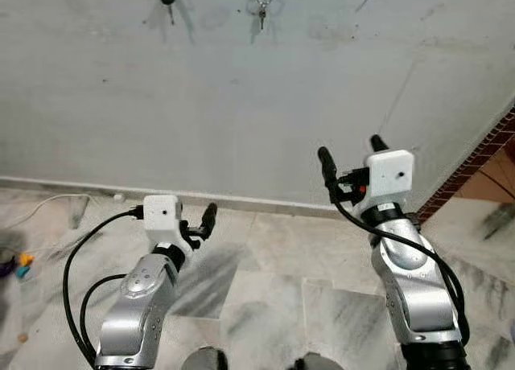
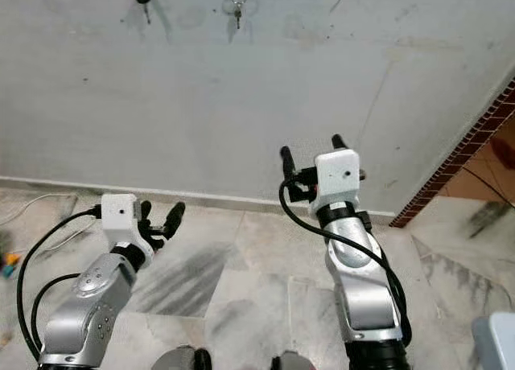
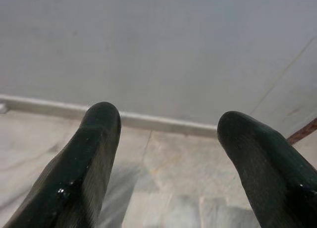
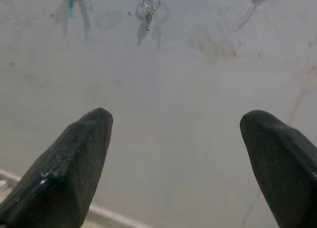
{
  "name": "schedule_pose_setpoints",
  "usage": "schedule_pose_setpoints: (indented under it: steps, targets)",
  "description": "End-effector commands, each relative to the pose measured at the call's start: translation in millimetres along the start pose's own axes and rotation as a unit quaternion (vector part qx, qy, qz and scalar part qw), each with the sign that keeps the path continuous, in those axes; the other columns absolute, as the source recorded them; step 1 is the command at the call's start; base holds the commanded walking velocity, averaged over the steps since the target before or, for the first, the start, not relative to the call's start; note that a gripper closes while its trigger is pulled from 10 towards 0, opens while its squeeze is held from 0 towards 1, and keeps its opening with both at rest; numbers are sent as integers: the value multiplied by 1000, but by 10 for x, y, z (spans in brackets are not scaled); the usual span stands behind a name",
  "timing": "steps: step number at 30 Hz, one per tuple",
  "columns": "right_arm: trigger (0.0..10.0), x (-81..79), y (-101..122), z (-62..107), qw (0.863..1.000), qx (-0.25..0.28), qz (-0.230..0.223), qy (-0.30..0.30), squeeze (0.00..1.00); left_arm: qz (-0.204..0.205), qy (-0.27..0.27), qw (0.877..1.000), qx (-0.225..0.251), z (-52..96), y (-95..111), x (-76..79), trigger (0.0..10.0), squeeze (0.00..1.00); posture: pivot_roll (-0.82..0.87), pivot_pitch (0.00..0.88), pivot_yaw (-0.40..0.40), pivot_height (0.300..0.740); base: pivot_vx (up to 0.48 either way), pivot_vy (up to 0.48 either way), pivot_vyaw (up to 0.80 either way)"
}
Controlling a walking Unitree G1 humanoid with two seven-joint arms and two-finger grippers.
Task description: Hang keys on a hook
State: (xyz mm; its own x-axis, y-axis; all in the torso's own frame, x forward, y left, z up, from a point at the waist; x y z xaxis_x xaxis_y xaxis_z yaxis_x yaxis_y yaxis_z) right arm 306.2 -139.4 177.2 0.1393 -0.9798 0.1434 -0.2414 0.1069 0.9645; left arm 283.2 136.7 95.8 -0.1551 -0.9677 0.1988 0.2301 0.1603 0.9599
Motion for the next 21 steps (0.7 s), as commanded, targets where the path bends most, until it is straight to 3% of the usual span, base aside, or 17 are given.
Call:
schedule_pose_setpoints:
  steps: [1,12,21]
  targets:
    - [10000,49,14,23,1000,3,4,-9,0,-4,-4,1000,-4,-2,-8,31,10000,0,7,152,17,740,-330,0,0]
    - [10000,40,6,21,1000,2,3,-9,0,-5,-5,1000,-2,3,3,26,10000,0,11,150,20,740,-317,0,0]
    - [10000,51,4,20,1000,2,3,-12,0,-3,-7,1000,1,7,9,25,10000,0,8,157,21,740,0,0,0]
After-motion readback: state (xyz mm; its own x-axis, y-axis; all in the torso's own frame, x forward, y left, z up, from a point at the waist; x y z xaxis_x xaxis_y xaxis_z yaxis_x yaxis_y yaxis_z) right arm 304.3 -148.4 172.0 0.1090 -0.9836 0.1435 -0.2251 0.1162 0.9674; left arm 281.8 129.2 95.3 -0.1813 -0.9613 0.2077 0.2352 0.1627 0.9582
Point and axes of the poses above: a point about 5 cm out from each wrist's last joint towards the gripper, its own z axis pointing back from the gripper into the wrist, its own y axis along the axis of the wrist's last joint, x = y × z, the point moved 1 cm from there along -z, pointing out of the wrist towards the gripper, and after that the axes turned 1 degree about -z, right-handed, at the moved point
